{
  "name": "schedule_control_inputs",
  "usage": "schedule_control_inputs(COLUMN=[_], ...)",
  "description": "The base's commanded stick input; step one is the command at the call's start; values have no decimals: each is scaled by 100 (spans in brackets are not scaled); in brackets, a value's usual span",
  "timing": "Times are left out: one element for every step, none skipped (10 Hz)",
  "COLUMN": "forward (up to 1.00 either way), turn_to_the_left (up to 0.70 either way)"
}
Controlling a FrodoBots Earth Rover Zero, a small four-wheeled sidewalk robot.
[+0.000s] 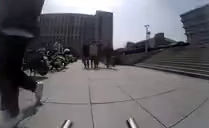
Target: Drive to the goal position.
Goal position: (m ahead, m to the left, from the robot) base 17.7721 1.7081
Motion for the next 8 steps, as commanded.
schedule_control_inputs(forward=[70, 70, 70, 70, 70, 70, 70, 70], turn_to_the_left=[-5, 1, 9, 16, 24, 32, 33, 26])
